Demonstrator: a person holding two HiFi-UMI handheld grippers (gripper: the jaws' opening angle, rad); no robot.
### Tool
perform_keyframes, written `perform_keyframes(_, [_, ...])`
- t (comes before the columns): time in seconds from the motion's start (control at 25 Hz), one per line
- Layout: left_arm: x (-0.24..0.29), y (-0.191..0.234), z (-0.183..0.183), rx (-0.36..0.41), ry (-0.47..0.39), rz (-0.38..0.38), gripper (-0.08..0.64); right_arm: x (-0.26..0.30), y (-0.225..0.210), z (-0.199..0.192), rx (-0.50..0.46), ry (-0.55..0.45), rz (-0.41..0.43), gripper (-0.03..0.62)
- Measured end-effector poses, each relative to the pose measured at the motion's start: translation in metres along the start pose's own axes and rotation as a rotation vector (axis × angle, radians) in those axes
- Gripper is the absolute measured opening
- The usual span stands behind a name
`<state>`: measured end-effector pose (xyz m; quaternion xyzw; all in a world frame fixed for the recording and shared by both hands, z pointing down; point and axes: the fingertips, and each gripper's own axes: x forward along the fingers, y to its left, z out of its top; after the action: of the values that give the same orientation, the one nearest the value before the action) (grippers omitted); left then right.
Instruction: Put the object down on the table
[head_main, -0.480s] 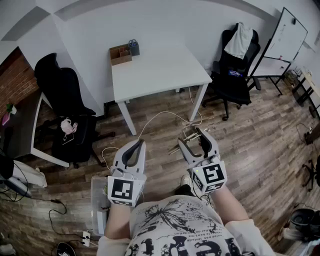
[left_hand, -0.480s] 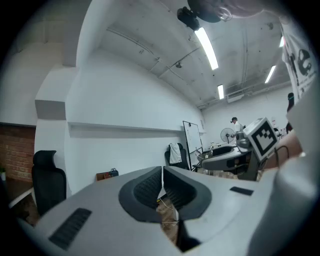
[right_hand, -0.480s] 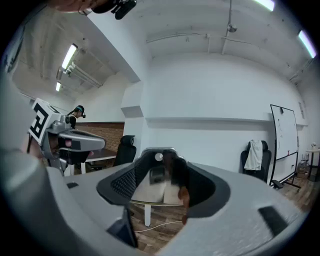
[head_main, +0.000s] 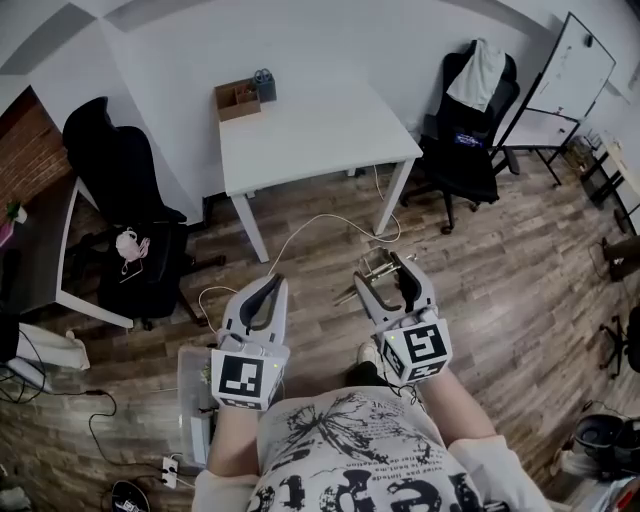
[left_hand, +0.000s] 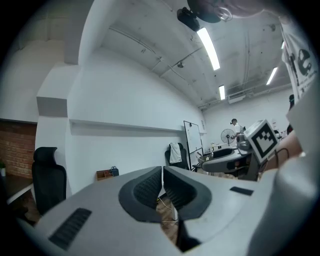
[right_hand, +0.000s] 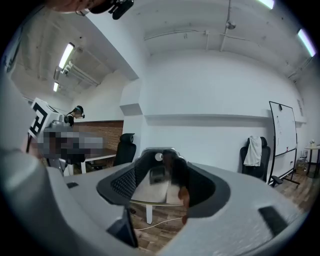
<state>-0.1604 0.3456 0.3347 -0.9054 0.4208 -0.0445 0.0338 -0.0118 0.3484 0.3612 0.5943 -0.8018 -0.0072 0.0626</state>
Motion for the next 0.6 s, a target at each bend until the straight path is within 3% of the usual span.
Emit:
perform_keyframes(0.36, [0.021,0.004,-0.014,-0.029,0.028,0.017,0.012,0.021,-0.022,-0.016,0.039,0.025,0.004,0.281])
perform_keyframes(0.6, [0.078,0.018,-0.020,-0.041,0.052,0.069,0.012,0.068,-0.063,-0.021,0.031,0.001,0.042,0.281])
